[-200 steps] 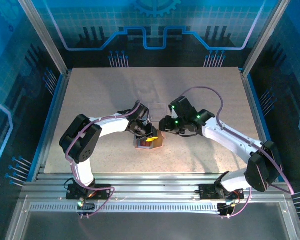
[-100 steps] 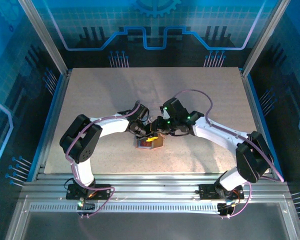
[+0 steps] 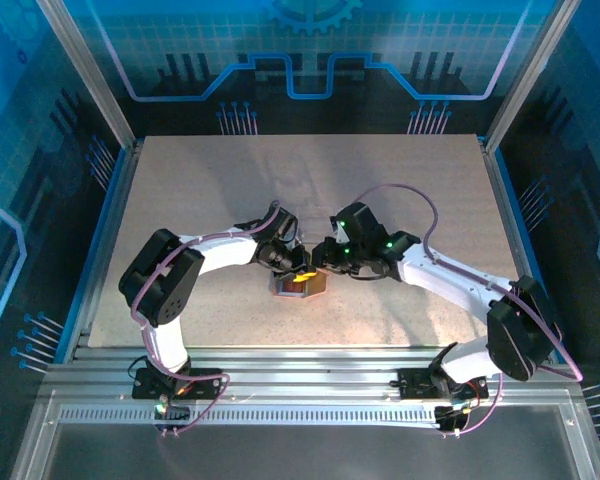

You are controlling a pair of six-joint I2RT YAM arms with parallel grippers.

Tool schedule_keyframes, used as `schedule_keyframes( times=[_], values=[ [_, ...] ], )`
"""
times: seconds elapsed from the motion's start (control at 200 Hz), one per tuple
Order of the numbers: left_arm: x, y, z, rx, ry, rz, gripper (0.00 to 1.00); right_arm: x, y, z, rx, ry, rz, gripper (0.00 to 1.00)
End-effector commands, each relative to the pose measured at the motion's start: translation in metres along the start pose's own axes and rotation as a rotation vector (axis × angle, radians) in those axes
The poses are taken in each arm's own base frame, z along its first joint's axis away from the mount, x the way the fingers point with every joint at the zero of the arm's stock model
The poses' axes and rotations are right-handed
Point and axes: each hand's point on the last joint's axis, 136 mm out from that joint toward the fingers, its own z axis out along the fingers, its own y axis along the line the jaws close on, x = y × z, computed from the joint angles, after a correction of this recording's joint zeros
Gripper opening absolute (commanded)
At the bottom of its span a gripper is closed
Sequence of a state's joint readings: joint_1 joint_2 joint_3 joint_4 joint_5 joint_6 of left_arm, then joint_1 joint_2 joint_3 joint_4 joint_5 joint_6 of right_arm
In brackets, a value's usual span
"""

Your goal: Take the credit cards out of the card holder

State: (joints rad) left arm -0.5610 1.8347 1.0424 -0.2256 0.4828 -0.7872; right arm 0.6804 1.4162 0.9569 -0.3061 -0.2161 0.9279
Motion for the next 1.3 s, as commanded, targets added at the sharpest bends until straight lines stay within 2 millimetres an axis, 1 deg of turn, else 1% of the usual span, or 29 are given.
schedule_keyframes(
  times=[0.0, 0.21, 0.36, 0.54, 0.68, 1.005, 1.156, 1.296],
  values=[
    [0.003, -0.004, -0.004, 0.026, 0.013, -0.008, 0.22, 0.003, -0.010, -0.006, 0.036, -0.007, 0.020, 0.18],
    [0.004, -0.004, -0.004, 0.024, 0.016, -0.010, 0.21, 0.012, -0.029, -0.005, 0.087, 0.013, 0.058, 0.18],
    [0.003, -0.005, -0.005, 0.024, 0.016, -0.011, 0.22, 0.021, -0.038, 0.003, 0.103, 0.055, 0.066, 0.18],
    [0.002, -0.007, -0.008, 0.023, 0.010, -0.005, 0.22, 0.028, -0.036, 0.015, 0.076, 0.098, 0.072, 0.17],
    [0.001, -0.007, -0.009, 0.021, 0.005, -0.004, 0.22, 0.030, -0.039, 0.022, 0.079, 0.118, 0.071, 0.17],
    [-0.008, -0.010, -0.023, 0.034, -0.023, -0.001, 0.22, 0.036, -0.054, 0.034, 0.129, 0.152, 0.075, 0.17],
    [-0.010, -0.006, -0.034, 0.033, -0.046, -0.005, 0.22, 0.038, -0.062, 0.039, 0.153, 0.164, 0.080, 0.16],
    [-0.011, 0.002, -0.040, 0.023, -0.054, -0.011, 0.22, 0.037, -0.067, 0.041, 0.173, 0.162, 0.081, 0.16]
  ],
)
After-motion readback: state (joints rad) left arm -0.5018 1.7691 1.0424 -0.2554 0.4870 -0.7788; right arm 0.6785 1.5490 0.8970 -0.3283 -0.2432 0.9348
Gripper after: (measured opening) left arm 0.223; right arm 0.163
